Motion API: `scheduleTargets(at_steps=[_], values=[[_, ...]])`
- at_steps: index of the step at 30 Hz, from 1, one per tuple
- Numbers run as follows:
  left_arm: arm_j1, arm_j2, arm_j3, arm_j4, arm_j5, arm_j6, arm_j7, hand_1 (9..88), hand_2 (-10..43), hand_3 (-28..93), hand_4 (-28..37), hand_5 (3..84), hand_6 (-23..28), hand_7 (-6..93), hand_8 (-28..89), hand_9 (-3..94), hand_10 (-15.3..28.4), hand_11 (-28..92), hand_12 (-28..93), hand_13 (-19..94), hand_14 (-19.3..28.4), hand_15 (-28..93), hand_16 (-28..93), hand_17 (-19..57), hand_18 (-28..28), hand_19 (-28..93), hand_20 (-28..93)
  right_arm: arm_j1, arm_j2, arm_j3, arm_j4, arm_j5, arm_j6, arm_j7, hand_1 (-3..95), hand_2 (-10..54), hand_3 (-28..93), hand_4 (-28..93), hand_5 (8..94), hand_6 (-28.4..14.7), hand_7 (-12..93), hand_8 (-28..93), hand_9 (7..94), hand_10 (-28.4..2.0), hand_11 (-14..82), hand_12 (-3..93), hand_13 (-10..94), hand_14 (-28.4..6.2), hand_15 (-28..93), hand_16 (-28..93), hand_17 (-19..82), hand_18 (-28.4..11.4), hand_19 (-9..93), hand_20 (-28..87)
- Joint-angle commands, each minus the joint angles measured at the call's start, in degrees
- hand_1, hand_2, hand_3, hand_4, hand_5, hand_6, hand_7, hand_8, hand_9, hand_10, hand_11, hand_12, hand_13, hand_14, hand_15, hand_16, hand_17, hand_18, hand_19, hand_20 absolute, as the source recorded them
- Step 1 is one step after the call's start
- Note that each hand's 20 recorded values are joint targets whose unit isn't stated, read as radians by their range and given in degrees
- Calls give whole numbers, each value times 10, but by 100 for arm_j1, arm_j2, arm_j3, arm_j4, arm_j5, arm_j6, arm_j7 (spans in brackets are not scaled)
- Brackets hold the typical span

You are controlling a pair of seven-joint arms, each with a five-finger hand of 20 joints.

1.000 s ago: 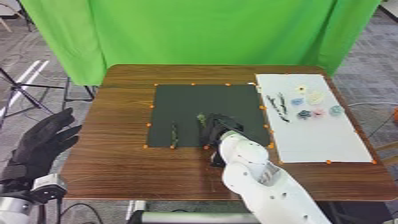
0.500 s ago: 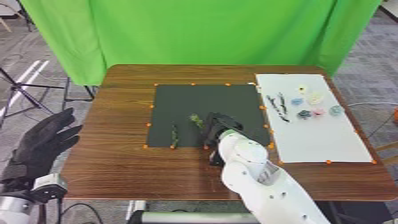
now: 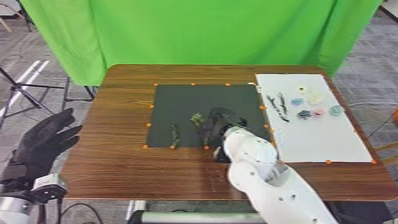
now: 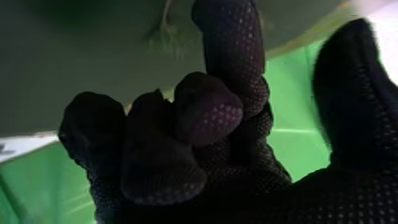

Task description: Arrange flowers

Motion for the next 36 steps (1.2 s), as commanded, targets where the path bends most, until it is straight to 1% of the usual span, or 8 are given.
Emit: scheduleTargets(at_steps=[1, 6, 12, 13, 17, 22, 31, 36], values=[[96, -67, -36, -26, 27, 7, 27, 280, -41, 712, -247, 281, 16, 238, -122, 224, 101, 221, 171, 204, 132, 297, 21, -85, 194, 416, 92, 64, 753, 575, -434, 45, 318, 196, 176, -76, 762, -234, 815, -4, 459, -80, 830, -102, 602, 497, 795, -93, 818, 393, 448, -235, 932, 685], [136, -105, -46, -33, 21, 34, 51, 281, -40, 711, -248, 280, 16, 239, -122, 224, 101, 221, 171, 204, 133, 298, 22, -85, 194, 416, 92, 34, 1376, 983, -272, -94, 806, 434, 217, -95, 729, -281, 725, -16, 468, -102, 750, -118, 606, 490, 741, -97, 824, 388, 395, -229, 932, 652], [182, -106, -65, -41, 8, 39, 70, 280, -38, 712, -248, 281, 16, 238, -123, 224, 101, 221, 171, 204, 133, 299, 22, -85, 194, 417, 93, 3, 1685, 1016, 274, -355, 1218, 640, 237, -95, 702, -283, 620, -44, 406, -114, 645, -138, 547, 412, 656, -108, 799, 352, 328, -226, 930, 569], [185, -68, -55, -34, -9, 57, 82, 280, -38, 712, -248, 281, 16, 238, -122, 224, 101, 221, 171, 204, 133, 299, 21, -85, 194, 417, 93, -2, 1635, 1073, 347, -323, 1066, 700, 233, -95, 706, -283, 597, -47, 403, -115, 625, -141, 537, 400, 641, -109, 792, 344, 319, -228, 929, 559], [115, -80, -27, -8, -2, 12, 55, 279, -39, 714, -249, 281, 17, 238, -123, 224, 101, 220, 171, 204, 133, 298, 21, -85, 194, 417, 93, 30, 1530, 1086, 678, -267, 1005, 860, 206, -95, 727, -283, 490, -76, 453, -144, 512, -165, 577, 409, 593, -129, 804, 328, 297, -227, 926, 547], [88, -60, -17, 3, 16, -14, 40, 279, -38, 714, -249, 281, 17, 238, -122, 224, 101, 220, 171, 204, 133, 299, 21, -85, 194, 417, 92, 69, 1497, 1048, 923, -244, 877, 949, 195, -95, 734, -283, 434, -97, 466, -162, 451, -190, 601, 430, 570, -134, 813, 317, 286, -227, 919, 550], [96, -59, -3, 18, 3, -12, 39, 279, -38, 713, -249, 281, 17, 238, -122, 224, 101, 219, 171, 204, 132, 298, 21, -85, 194, 417, 92, 137, 1461, 821, 1270, -183, 710, 986, 189, -95, 741, -283, 453, -91, 463, -164, 479, -171, 617, 432, 576, -130, 813, 309, 280, -227, 912, 553], [75, -63, 18, 27, 4, -4, 44, 279, -38, 714, -248, 281, 17, 237, -122, 224, 101, 219, 171, 204, 132, 299, 21, -85, 194, 417, 92, 176, 1410, 707, 1486, 76, 731, 996, 255, -95, 798, -279, 529, -66, 496, -156, 568, -148, 622, 436, 617, -113, 799, 316, 295, -226, 911, 544]])
